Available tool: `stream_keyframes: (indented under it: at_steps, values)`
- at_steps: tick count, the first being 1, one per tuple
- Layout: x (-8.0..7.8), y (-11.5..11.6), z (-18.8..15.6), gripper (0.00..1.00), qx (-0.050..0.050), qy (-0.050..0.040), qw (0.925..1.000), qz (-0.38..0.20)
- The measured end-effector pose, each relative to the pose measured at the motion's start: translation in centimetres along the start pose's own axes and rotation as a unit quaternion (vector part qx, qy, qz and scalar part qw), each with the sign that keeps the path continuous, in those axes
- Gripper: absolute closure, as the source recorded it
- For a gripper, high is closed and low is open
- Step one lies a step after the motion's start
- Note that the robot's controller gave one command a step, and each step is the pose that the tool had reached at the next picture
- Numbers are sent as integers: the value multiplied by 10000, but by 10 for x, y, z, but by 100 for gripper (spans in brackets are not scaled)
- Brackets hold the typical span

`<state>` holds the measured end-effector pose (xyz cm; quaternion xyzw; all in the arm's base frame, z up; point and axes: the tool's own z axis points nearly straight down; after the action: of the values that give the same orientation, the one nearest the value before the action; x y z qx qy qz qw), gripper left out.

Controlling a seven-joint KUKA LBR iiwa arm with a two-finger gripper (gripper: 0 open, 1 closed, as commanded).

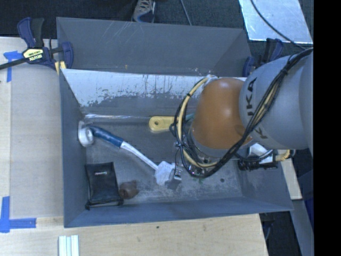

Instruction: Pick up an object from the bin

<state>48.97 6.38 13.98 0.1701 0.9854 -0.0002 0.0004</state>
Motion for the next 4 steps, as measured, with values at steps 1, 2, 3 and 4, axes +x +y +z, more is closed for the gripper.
stream_keyframes:
  at_steps: [1,2,3,4]
  values:
    - [-2,-9,70,0,-33,-69,9993,370]
    - [-1,-2,69,100,-25,-82,10000,22]
    - [-1,-2,69,100,-25,-82,10000,24]
    - [-1,-2,67,100,-25,-86,10000,26]
